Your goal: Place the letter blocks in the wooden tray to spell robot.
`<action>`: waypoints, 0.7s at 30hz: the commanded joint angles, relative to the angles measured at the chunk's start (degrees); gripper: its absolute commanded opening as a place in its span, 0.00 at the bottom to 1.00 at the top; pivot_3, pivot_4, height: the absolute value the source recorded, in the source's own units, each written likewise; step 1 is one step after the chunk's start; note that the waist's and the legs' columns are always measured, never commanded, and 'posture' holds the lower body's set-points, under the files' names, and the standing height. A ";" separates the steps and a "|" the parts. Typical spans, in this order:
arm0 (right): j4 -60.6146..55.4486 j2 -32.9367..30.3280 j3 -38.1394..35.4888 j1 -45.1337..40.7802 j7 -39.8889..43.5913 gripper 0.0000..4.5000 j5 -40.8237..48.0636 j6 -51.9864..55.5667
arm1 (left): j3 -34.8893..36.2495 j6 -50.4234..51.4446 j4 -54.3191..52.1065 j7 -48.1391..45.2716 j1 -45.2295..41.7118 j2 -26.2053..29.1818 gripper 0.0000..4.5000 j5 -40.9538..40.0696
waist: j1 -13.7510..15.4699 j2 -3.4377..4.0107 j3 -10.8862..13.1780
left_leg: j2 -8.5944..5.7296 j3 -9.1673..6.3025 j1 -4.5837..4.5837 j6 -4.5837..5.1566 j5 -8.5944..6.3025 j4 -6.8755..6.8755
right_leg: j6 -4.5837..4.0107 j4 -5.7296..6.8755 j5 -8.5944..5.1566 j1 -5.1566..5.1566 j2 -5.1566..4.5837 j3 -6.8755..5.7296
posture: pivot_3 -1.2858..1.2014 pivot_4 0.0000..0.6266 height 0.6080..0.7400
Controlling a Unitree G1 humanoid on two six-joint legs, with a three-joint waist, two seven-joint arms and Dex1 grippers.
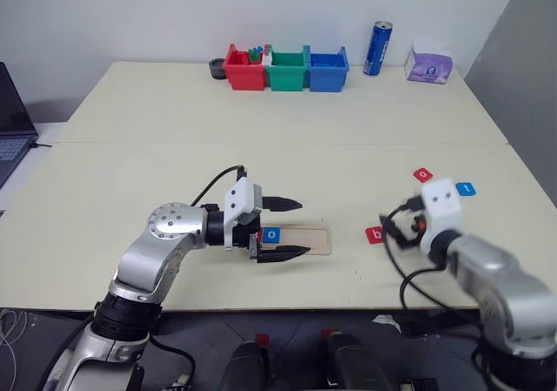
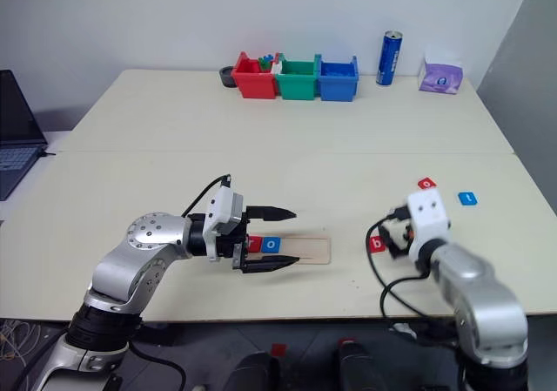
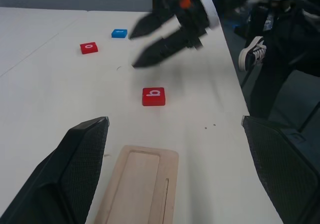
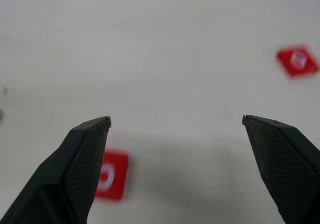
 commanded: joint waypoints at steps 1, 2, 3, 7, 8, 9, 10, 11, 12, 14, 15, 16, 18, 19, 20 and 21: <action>8.96 -6.51 0.45 -5.61 15.84 1.00 4.98 -14.50 | 0.03 -1.51 0.63 -0.12 -1.08 -0.15 1.00 -0.17 | 0.03 0.01 0.03 | 0.01 -0.01 0.00 0.01 0.00 0.00 | 0.00 -0.03 0.00 0.00 0.03 -0.01 | 0.52 0.24 1.00; 12.34 -7.88 0.58 -6.52 19.76 1.00 5.87 -18.59 | -0.09 -1.89 1.16 -0.41 -1.35 -0.18 1.00 0.05 | 0.09 0.01 0.03 | 0.01 -0.01 -0.01 0.01 0.00 -0.03 | -0.01 -0.06 0.00 0.00 0.03 -0.01 | 0.52 0.24 1.00; 15.53 -9.07 0.87 -6.89 23.24 1.00 6.26 -22.63 | -0.20 -2.20 1.70 -0.64 -1.66 -0.22 1.00 0.21 | 0.19 0.00 0.03 | 0.02 -0.04 -0.01 0.01 -0.01 -0.03 | -0.01 -0.13 0.01 0.03 0.04 -0.01 | 0.52 0.24 1.00; 30.46 -14.17 5.65 -6.20 37.40 1.00 2.30 -43.92 | -0.40 -2.69 3.14 -1.49 -3.23 -0.24 1.00 0.13 | 0.50 -0.01 0.04 | 0.02 -0.01 -0.12 0.04 -0.02 -0.02 | -0.23 -0.42 0.17 0.08 0.00 -0.05 | 0.52 0.24 1.00; 33.92 -14.82 6.86 -6.29 39.57 1.00 1.19 -48.24 | -0.48 -2.72 3.16 -1.64 -3.41 -0.19 1.00 0.07 | 0.52 -0.01 0.04 | 0.01 0.00 -0.16 0.06 -0.03 -0.02 | -0.19 -0.53 0.21 0.09 -0.02 -0.08 | 0.52 0.24 1.00; 36.85 -15.14 7.81 -6.63 41.28 1.00 0.62 -51.18 | -0.56 -2.63 3.04 -1.80 -3.50 -0.08 1.00 -0.03 | 0.50 -0.01 0.04 | 0.00 0.04 -0.19 0.11 -0.06 -0.02 | -0.18 -0.60 0.23 0.09 -0.05 -0.05 | 0.52 0.24 1.00; 39.54 -15.34 8.70 -7.05 42.67 1.00 -0.01 -53.85 | -0.62 -2.43 2.78 -1.97 -3.48 0.09 1.00 -0.18 | 0.47 -0.01 0.04 | -0.01 0.10 -0.19 0.18 -0.11 0.00 | -0.18 -0.63 0.24 0.09 -0.07 -0.01 | 0.52 0.24 1.00; 41.77 -15.49 9.53 -7.44 43.96 1.00 -0.63 -56.34 | -0.67 -2.15 2.46 -2.16 -3.39 0.27 1.00 -0.36 | 0.47 -0.01 0.04 | -0.03 0.15 -0.20 0.21 -0.12 0.00 | -0.17 -0.65 0.25 0.09 -0.11 0.03 | 0.52 0.24 1.00; 43.86 -15.69 10.61 -7.68 45.74 1.00 -1.14 -58.55 | -0.73 -1.79 1.89 -2.36 -3.05 0.46 1.00 -0.60 | 0.47 -0.01 0.04 | -0.04 0.16 -0.20 0.21 -0.12 0.00 | -0.16 -0.64 0.25 0.08 -0.14 0.03 | 0.52 0.24 1.00; 47.09 -15.98 12.46 -8.02 48.69 1.00 -2.10 -61.83 | -0.91 -1.16 0.87 -2.83 -2.36 0.63 1.00 -1.13 | 0.47 -0.01 0.04 | -0.03 0.14 -0.19 0.21 -0.13 0.00 | -0.16 -0.62 0.26 0.08 -0.15 0.01 | 0.52 0.24 1.00; 48.44 -16.23 13.43 -8.07 50.12 1.00 -2.71 -63.63 | -1.06 -1.07 0.51 -2.99 -2.08 0.67 1.00 -1.20 | 0.47 -0.01 0.04 | -0.03 0.13 -0.19 0.21 -0.13 0.00 | -0.16 -0.60 0.26 0.08 -0.15 0.00 | 0.52 0.24 1.00; 49.43 -16.35 14.00 -8.18 51.04 1.00 -3.13 -65.00 | -1.16 -1.04 0.32 -3.07 -1.93 0.70 1.00 -1.21 | 0.47 -0.01 0.04 | -0.02 0.11 -0.18 0.21 -0.12 0.00 | -0.16 -0.58 0.27 0.08 -0.15 -0.01 | 0.52 0.24 1.00; 50.92 -16.40 14.91 -8.38 53.00 1.00 -3.37 -66.46 | -1.37 -0.98 0.22 -3.40 -1.89 0.81 1.00 -1.23 | 0.45 -0.01 0.04 | -0.02 0.09 -0.15 0.21 -0.12 0.00 | -0.17 -0.56 0.27 0.09 -0.14 -0.01 | 0.52 0.24 1.00; 51.46 -16.49 15.40 -8.52 53.89 1.00 -3.71 -67.23 | -1.37 -0.99 0.26 -3.60 -1.94 0.88 1.00 -1.21 | 0.46 -0.01 0.04 | -0.02 0.09 -0.14 0.21 -0.12 0.01 | -0.17 -0.55 0.27 0.10 -0.14 -0.02 | 0.52 0.24 1.00; 52.01 -16.56 15.78 -8.69 54.58 1.00 -4.01 -67.98 | -1.37 -0.97 0.35 -3.74 -2.05 0.91 1.00 -1.18 | 0.46 -0.01 0.04 | -0.02 0.08 -0.13 0.21 -0.12 0.02 | -0.17 -0.54 0.27 0.11 -0.14 -0.02 | 0.52 0.24 1.00; 52.44 -16.59 16.01 -8.84 54.99 1.00 -4.23 -68.60 | -1.37 -0.97 0.41 -3.80 -2.12 0.93 1.00 -1.16 | 0.46 0.00 0.04 | -0.02 0.08 -0.12 0.21 -0.12 0.03 | -0.17 -0.54 0.27 0.13 -0.14 -0.02 | 0.52 0.24 1.00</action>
